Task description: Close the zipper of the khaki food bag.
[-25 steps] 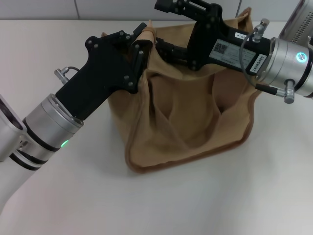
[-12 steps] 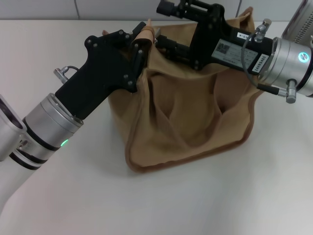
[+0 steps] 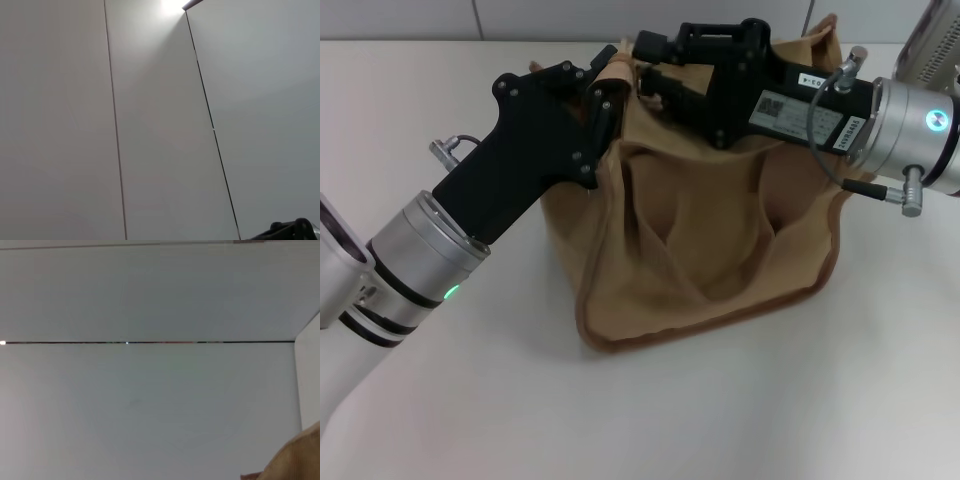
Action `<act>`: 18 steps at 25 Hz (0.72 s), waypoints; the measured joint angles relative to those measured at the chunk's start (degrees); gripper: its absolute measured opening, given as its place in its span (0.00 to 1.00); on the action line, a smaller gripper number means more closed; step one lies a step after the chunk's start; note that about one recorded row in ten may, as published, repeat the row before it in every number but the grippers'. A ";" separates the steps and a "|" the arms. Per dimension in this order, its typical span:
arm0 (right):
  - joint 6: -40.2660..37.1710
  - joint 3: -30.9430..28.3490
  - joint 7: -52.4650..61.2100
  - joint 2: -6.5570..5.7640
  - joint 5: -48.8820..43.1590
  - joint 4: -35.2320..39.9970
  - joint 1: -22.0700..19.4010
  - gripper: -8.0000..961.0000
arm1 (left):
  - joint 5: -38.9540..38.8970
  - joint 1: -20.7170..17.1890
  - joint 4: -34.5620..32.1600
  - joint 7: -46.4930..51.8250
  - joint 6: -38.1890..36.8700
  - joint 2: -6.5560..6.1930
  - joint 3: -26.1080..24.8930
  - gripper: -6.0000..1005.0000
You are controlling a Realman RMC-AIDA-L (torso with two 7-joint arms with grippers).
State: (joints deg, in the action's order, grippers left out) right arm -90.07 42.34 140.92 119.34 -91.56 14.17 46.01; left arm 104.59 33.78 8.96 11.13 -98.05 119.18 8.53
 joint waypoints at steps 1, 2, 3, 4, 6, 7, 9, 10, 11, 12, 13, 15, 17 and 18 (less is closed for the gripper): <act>0.00 -0.17 -0.17 0.01 0.11 0.00 -0.22 0.36 | 0.00 -0.07 0.00 0.02 0.01 0.00 0.00 0.07; 0.00 -0.32 -0.37 0.01 0.24 0.01 -0.44 0.33 | 0.00 -0.11 0.00 0.05 0.01 0.00 0.00 0.07; 0.00 -0.39 -0.52 0.01 0.34 0.02 -0.63 0.31 | 0.00 -0.16 0.00 0.08 0.01 0.00 0.00 0.07; 0.00 -0.41 -0.63 0.02 0.42 0.04 -0.72 0.30 | 0.00 -0.20 0.00 0.11 0.01 0.00 0.00 0.08; 0.00 -0.42 -0.68 0.02 0.43 0.05 -0.80 0.26 | 0.00 -0.23 0.00 0.12 0.01 0.00 0.00 0.08; 0.00 -0.41 -0.73 0.02 0.43 0.05 -0.80 0.24 | 0.02 -0.24 0.00 0.12 0.01 0.00 0.00 0.08; -0.01 -0.42 -1.07 0.02 0.43 0.07 -0.82 0.21 | 0.12 -0.23 0.00 0.12 0.01 0.00 -0.01 0.08; -0.05 -0.41 -1.25 0.02 0.43 0.07 -0.82 0.19 | 0.16 -0.23 0.02 0.12 0.01 0.00 -0.01 0.08; -0.12 -0.40 -1.48 0.02 0.43 0.07 -0.80 0.17 | 0.19 -0.23 0.03 0.12 0.01 0.00 -0.01 0.08; -0.17 -0.39 -1.67 0.02 0.43 0.07 -0.78 0.15 | 0.21 -0.22 0.05 0.11 0.00 0.00 -0.01 0.08; -0.23 -0.40 -1.90 0.02 0.43 0.10 -0.75 0.14 | 0.21 -0.23 0.06 0.09 -0.03 0.00 -0.01 0.08; -0.31 -0.45 -2.21 0.02 0.43 0.20 -0.70 0.01 | 0.22 -0.27 0.10 0.07 -0.12 0.00 -0.01 0.08; -0.39 -0.45 -2.27 0.02 0.43 0.25 -0.65 0.01 | 0.21 -0.30 0.35 0.04 -0.14 0.00 -0.01 0.08; -0.45 -0.41 -2.29 0.02 0.43 0.26 -0.66 0.01 | 0.18 -0.32 0.47 0.02 -0.14 0.00 -0.01 0.08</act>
State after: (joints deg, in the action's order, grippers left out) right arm -90.53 41.93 138.63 119.36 -91.13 14.44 45.36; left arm 104.77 33.45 9.43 11.15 -98.19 119.18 8.52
